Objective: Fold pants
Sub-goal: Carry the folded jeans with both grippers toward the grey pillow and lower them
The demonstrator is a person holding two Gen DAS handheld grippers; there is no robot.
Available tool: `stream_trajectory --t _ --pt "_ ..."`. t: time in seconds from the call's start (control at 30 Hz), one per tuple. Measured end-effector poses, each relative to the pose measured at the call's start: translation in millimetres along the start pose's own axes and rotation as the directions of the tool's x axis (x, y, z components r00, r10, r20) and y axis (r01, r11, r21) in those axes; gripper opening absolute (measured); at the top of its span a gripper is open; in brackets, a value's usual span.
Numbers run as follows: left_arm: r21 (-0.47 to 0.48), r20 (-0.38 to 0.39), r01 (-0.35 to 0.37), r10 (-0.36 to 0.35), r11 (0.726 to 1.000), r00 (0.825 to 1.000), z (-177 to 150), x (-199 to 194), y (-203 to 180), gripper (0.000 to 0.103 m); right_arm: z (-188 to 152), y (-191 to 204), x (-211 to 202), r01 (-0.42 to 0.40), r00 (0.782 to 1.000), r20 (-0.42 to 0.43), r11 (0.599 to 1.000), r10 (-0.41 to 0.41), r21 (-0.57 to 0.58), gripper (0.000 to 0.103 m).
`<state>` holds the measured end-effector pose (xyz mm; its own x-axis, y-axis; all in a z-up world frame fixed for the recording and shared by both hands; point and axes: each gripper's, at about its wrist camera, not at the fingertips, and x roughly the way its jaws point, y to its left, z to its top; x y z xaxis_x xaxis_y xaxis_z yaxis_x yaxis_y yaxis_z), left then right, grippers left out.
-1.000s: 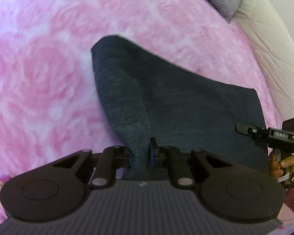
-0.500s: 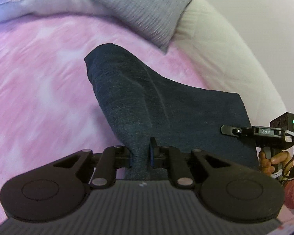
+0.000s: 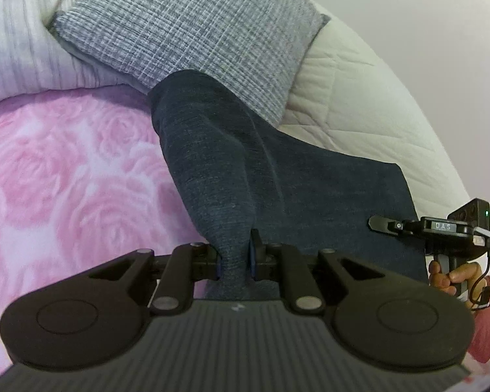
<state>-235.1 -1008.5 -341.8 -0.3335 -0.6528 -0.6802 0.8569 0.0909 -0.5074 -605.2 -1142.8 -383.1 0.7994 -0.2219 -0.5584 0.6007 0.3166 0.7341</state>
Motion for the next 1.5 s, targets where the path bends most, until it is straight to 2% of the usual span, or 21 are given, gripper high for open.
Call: stream_trajectory --t 0.23,0.27,0.33,0.37,0.47,0.53,0.6,0.67,0.83,0.87,0.9,0.93,0.97,1.0,1.07,1.13,1.2,1.27,1.33,1.4,1.5 --pt "-0.046 -0.060 -0.037 0.034 0.998 0.998 20.1 68.4 27.5 0.011 31.3 -47.5 54.4 0.053 0.998 -0.048 0.998 -0.051 0.047 0.015" --pt "-0.049 -0.071 -0.050 0.047 0.998 0.996 21.0 77.0 31.3 0.011 31.6 -53.5 62.1 0.092 0.994 -0.056 0.995 -0.089 0.050 0.017" --pt "-0.028 -0.099 -0.090 0.087 0.996 0.991 20.3 95.5 37.6 0.011 30.6 -56.8 77.1 0.248 0.967 -0.054 0.968 -0.249 -0.028 0.027" --pt "-0.020 -0.110 -0.104 0.101 0.994 0.989 19.1 101.0 39.9 0.012 28.2 -53.9 81.6 0.290 0.955 -0.038 0.953 -0.294 -0.084 0.041" --pt "0.001 -0.118 -0.125 0.124 0.992 0.985 14.5 111.8 44.3 0.013 16.3 -33.0 83.5 0.372 0.927 0.049 0.898 -0.371 -0.237 0.046" --pt "-0.006 -0.114 -0.124 0.122 0.992 0.986 11.9 111.8 46.0 0.013 14.9 -34.3 81.8 0.361 0.932 0.065 0.905 -0.356 -0.224 0.044" --pt "0.000 -0.098 -0.108 0.108 0.994 0.989 12.0 107.1 45.0 0.012 20.8 -45.8 73.6 0.301 0.953 0.074 0.942 -0.293 -0.150 0.023" --pt "0.031 -0.066 -0.084 0.086 0.996 0.994 11.4 100.4 40.6 0.012 21.5 -46.1 67.0 0.271 0.961 0.093 0.952 -0.260 -0.140 0.018" --pt "0.052 -0.050 -0.105 0.108 0.993 0.993 10.2 110.0 38.9 0.012 9.4 -37.6 73.6 0.349 0.932 0.175 0.917 -0.317 -0.194 0.018" --pt "0.060 -0.056 -0.120 0.123 0.991 0.991 8.6 111.8 41.1 0.012 7.8 -39.7 75.3 0.363 0.927 0.168 0.913 -0.334 -0.188 0.022" --pt "0.047 -0.062 -0.121 0.123 0.992 0.990 7.1 111.7 45.5 0.015 6.9 -41.9 81.4 0.390 0.919 0.145 0.901 -0.367 -0.189 0.039" --pt "0.023 -0.061 -0.114 0.116 0.993 0.991 5.9 108.7 50.0 0.018 9.6 -43.9 88.0 0.410 0.912 0.103 0.892 -0.398 -0.190 0.048" --pt "0.007 -0.061 -0.112 0.112 0.994 0.992 5.9 104.2 52.5 0.019 10.8 -43.6 85.0 0.410 0.912 0.089 0.892 -0.400 -0.192 0.051" --pt "-0.001 -0.059 -0.120 0.119 0.993 0.991 7.4 97.3 54.0 0.021 14.0 -40.0 78.7 0.439 0.898 0.081 0.877 -0.432 -0.196 0.056" --pt "0.000 -0.039 -0.159 0.159 0.987 0.987 12.9 77.7 56.1 0.021 19.3 -28.0 63.3 0.530 0.848 0.122 0.823 -0.516 -0.204 0.058" --pt "-0.003 -0.009 -0.195 0.195 0.981 0.981 22.2 61.1 55.9 0.019 19.6 -13.8 42.0 0.567 0.822 0.194 0.802 -0.536 -0.188 0.058" --pt "0.045 0.039 -0.228 0.226 0.973 0.973 34.3 52.6 49.0 0.019 17.5 2.1 37.5 0.570 0.817 0.264 0.784 -0.512 -0.244 0.058" --pt "0.104 0.077 -0.232 0.225 0.967 0.971 47.9 56.2 35.0 0.019 15.5 16.2 51.1 0.606 0.793 0.326 0.719 -0.514 -0.340 0.057" --pt "0.138 0.086 -0.225 0.215 0.964 0.973 56.3 70.4 23.8 0.019 15.1 24.9 71.2 0.613 0.789 0.360 0.673 -0.498 -0.413 0.046" --pt "0.173 0.080 -0.230 0.219 0.958 0.972 61.4 91.4 13.9 0.019 22.0 22.0 90.9 0.612 0.790 0.361 0.663 -0.495 -0.431 0.028" --pt "0.228 0.053 -0.295 0.291 0.928 0.955 62.5 123.2 10.2 0.018 27.7 -3.5 113.2 0.616 0.787 0.290 0.662 -0.544 -0.427 0.021"
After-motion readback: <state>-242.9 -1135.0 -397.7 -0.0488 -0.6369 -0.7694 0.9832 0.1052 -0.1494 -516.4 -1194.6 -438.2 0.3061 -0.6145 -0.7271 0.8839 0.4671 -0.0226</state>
